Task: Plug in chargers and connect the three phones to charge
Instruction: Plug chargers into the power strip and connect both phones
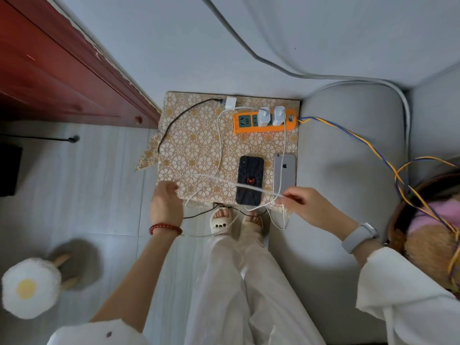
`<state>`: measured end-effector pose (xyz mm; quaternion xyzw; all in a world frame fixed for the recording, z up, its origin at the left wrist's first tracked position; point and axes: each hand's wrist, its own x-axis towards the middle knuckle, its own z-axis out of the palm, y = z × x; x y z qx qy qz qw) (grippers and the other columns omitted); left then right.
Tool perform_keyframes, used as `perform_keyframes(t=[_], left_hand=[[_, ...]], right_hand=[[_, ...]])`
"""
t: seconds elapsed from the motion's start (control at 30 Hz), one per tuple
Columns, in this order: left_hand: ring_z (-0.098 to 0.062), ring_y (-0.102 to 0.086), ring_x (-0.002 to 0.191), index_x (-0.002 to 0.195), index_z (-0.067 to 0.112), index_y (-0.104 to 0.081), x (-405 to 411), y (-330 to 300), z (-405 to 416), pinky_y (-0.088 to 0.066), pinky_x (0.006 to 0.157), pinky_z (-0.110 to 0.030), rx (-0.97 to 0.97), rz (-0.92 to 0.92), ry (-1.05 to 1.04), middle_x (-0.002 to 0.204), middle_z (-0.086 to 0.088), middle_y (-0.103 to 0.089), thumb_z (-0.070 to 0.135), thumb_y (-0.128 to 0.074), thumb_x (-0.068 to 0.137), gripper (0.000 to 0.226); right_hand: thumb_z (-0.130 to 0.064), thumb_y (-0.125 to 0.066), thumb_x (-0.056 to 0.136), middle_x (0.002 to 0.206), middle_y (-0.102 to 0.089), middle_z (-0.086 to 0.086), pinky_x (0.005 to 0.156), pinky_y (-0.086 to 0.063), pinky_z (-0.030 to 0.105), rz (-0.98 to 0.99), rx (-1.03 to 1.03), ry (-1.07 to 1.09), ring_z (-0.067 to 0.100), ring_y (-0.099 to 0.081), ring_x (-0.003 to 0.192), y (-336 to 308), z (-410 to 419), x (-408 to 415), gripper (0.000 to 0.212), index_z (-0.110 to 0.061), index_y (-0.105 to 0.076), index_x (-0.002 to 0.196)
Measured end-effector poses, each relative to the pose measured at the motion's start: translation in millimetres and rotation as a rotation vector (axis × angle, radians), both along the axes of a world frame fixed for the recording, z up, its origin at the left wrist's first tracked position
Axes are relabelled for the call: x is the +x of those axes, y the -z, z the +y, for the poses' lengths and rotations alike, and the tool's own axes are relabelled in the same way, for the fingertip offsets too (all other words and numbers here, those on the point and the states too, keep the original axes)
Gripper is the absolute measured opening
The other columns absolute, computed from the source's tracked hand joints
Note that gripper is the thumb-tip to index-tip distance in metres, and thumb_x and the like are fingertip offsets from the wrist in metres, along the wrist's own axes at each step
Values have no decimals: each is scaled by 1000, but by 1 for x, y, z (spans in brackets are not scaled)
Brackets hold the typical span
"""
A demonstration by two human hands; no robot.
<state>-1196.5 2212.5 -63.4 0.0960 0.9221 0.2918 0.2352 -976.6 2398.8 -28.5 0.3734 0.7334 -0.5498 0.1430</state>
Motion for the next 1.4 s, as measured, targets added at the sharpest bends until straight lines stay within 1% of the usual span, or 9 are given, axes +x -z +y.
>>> perform_keyframes(t=[0.1, 0.27, 0.43, 0.53, 0.63, 0.77, 0.93, 1.17, 1.4], left_hand=[[-34, -55, 105, 112, 7, -49, -11, 5, -8, -44, 78, -39, -54, 0, 10, 117, -16, -56, 12, -42, 90, 23], [-23, -32, 132, 138, 17, -29, 31, -5, 19, -22, 111, -47, 33, 40, 795, 141, -5, -40, 31, -52, 86, 59], [-23, -57, 58, 88, 8, -60, 58, -12, 35, -48, 57, -34, 214, -129, 791, 63, -6, -61, 18, -44, 92, 20], [-25, -56, 54, 88, 2, -63, 58, -15, 27, -48, 52, -33, 275, 70, 732, 63, -6, -59, 16, -46, 89, 22], [-24, -61, 56, 89, 3, -66, 62, -17, 17, -50, 49, -29, 307, 148, 827, 68, -10, -66, 20, -46, 90, 27], [-19, -60, 52, 85, 9, -68, 64, -11, 8, -42, 42, -19, 252, 234, 1014, 64, -4, -65, 22, -46, 86, 25], [-22, -62, 87, 105, 23, -63, 61, 19, -4, -49, 70, -32, -85, -96, 990, 96, -1, -68, 28, -46, 91, 22], [-18, -50, 113, 131, 9, -41, 61, 71, 34, -41, 91, -27, 33, -501, 232, 133, -10, -49, 16, -43, 92, 40], [-28, -52, 108, 121, 4, -50, 74, 114, 78, -43, 91, -36, 2, -593, 181, 125, -19, -55, 4, -30, 92, 36]], right_hand=[[-12, -44, 93, 51, -39, -4, 52, -33, 29, -2, 33, 90, 12, -33, 46, 2, 6, 8, 25, -15, -62, 76], [-14, -46, 93, 51, -44, -12, 41, -29, 11, 98, 34, -34, 2, -41, 39, -4, -10, -13, 23, -9, -67, 88], [-14, -51, 90, 79, -58, -6, 70, -36, 12, 178, 210, -6, -2, -50, 72, -2, -19, -26, 18, -7, -67, 96], [-15, -47, 92, 91, -60, 16, 84, -42, 36, 21, 395, 293, 23, -50, 89, 11, -12, -16, 22, 1, -62, 94], [-27, -40, 94, 100, -64, 18, 77, -53, 37, -185, -341, 725, 24, -59, 83, 15, -13, -16, 30, -2, -55, 98], [-32, -39, 95, 83, -72, 11, 69, -57, 34, 143, -1047, 1051, 23, -69, 77, 13, -12, -27, 30, -5, -50, 102], [-20, -37, 96, 55, -37, -2, 50, -42, 26, 70, -516, 946, 12, -45, 46, 33, -9, -52, 25, -6, -51, 111], [-13, -28, 96, 89, -45, 12, 72, -36, 35, -223, -112, 564, 25, -45, 83, 102, -45, -60, 29, 6, -50, 102], [-5, -32, 94, 111, -49, 24, 91, -33, 37, -181, 1, 565, 33, -46, 103, 138, -61, -58, 26, 9, -54, 98]])
